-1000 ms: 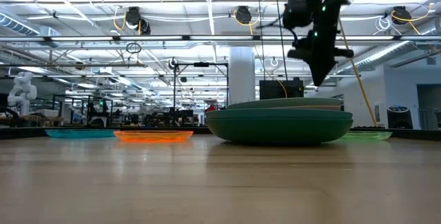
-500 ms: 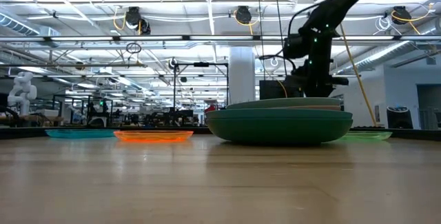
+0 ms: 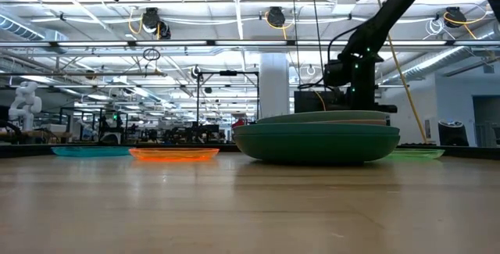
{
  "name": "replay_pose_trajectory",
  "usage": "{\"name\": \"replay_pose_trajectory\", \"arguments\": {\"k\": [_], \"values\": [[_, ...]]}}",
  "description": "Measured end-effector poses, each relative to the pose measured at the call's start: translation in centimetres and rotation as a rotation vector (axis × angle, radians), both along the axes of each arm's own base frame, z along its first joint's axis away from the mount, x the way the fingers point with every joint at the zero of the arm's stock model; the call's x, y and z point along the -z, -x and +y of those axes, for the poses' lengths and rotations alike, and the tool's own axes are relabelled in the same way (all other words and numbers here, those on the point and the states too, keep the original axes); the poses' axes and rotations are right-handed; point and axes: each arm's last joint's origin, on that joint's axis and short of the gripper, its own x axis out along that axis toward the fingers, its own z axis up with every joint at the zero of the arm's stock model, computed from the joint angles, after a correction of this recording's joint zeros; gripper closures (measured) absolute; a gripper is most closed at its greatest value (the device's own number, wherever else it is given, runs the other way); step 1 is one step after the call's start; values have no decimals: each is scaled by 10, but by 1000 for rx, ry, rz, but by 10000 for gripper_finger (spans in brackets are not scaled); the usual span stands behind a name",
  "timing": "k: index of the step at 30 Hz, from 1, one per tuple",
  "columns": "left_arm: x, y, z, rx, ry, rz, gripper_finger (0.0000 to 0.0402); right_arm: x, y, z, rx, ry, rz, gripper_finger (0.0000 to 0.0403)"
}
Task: Stack plastic plates
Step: Stack the right blue plate on top of the light blue plate
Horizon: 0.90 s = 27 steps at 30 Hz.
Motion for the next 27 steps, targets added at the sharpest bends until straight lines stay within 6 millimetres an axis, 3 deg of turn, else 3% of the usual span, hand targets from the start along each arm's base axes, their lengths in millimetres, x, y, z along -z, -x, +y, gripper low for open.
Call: {"name": "replay_pose_trajectory", "arguments": {"k": [19,27], "values": [[0,0,0,0,0,0,337,5,-2,-5,-14,14,-37,254],[0,0,0,0,0,0,337,21,3,3,-14,2,-29,254]]}}
